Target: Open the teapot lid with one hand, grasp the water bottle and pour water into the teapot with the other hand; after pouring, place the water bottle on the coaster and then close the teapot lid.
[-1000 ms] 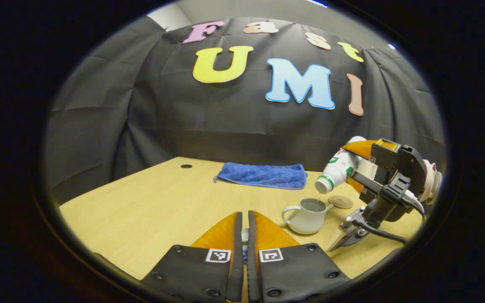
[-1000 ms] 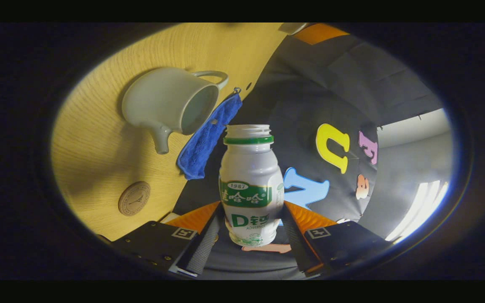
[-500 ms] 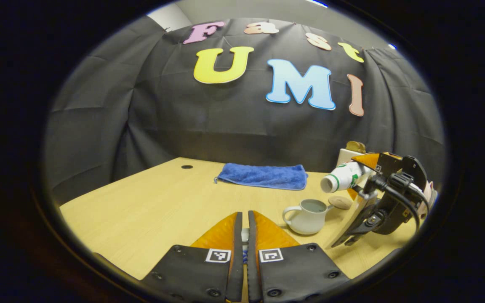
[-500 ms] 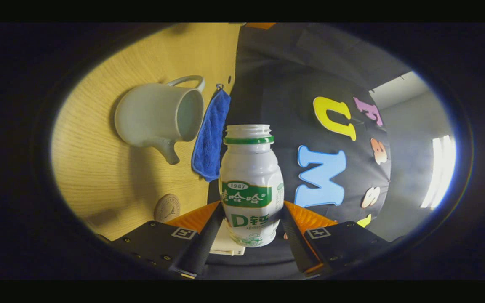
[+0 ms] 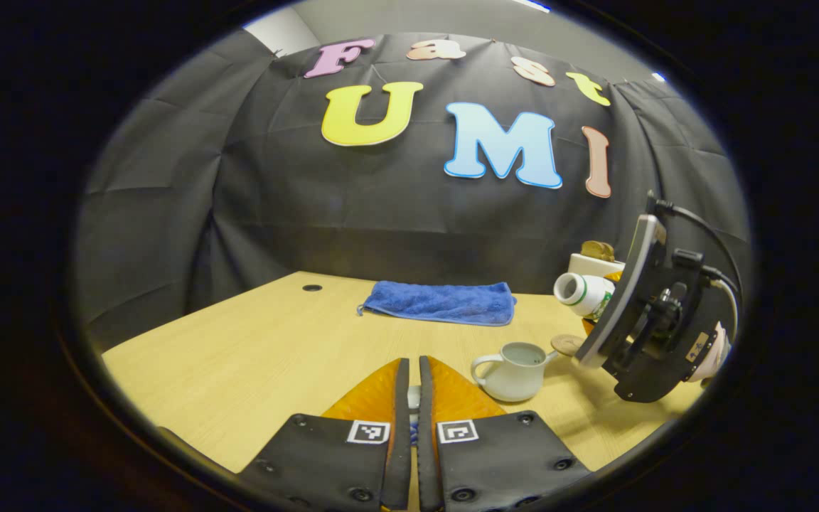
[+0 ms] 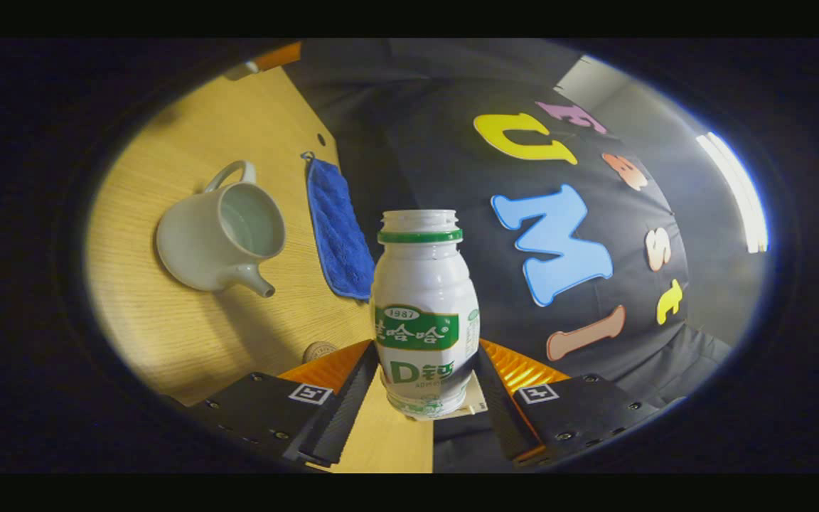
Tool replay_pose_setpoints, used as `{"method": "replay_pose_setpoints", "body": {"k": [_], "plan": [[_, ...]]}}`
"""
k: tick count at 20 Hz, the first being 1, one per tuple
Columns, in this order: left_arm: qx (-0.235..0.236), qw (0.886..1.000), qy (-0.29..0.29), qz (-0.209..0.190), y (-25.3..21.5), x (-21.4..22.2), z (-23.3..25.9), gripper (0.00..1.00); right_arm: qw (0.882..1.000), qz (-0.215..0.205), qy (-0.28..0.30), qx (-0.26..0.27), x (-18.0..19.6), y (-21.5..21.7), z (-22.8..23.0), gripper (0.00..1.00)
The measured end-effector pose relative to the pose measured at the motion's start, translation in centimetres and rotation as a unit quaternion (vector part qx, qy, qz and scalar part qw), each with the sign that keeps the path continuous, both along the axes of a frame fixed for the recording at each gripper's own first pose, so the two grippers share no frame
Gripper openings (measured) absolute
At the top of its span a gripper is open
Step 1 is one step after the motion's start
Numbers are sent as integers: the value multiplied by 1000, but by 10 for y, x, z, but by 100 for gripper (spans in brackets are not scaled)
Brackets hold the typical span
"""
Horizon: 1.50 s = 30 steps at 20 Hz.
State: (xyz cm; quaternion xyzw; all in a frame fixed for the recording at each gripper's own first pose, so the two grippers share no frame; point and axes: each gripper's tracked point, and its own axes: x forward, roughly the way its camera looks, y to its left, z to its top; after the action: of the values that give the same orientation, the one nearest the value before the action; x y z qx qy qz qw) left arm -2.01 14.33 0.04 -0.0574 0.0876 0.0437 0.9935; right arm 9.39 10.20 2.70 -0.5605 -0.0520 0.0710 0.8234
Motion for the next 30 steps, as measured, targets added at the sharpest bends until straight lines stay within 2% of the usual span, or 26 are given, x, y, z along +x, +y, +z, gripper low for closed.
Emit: {"method": "replay_pose_setpoints", "body": {"k": [5,6,7,8,11,22,25,26,27,28,30], "plan": [[10,1000,-13,-13,-12,11,11,11,991,-20,41,129,0,-14,4,80],[13,1000,-16,-16,-15,14,13,14,987,-22,49,152,-1,-15,4,80],[16,1000,-18,-19,-18,16,15,11,983,-24,59,174,-1,-17,2,80],[20,999,-20,-21,-21,18,17,14,978,-23,71,196,-2,-17,0,80],[25,999,-27,-32,-32,27,22,14,963,-26,98,250,-4,-23,-5,80],[52,995,-47,-74,-75,74,34,14,915,-25,155,373,-15,-52,-11,80],[56,993,-51,-88,-91,89,31,14,905,-21,164,393,-19,-61,-9,80],[55,993,-50,-92,-95,93,31,11,902,-22,164,398,-20,-64,-8,80],[54,993,-50,-96,-100,98,27,14,900,-21,164,403,-22,-68,-5,80],[53,992,-49,-100,-104,102,24,11,898,-21,163,408,-23,-71,-3,80],[50,992,-45,-107,-112,109,17,11,896,-20,160,414,-25,-78,1,80]]}}
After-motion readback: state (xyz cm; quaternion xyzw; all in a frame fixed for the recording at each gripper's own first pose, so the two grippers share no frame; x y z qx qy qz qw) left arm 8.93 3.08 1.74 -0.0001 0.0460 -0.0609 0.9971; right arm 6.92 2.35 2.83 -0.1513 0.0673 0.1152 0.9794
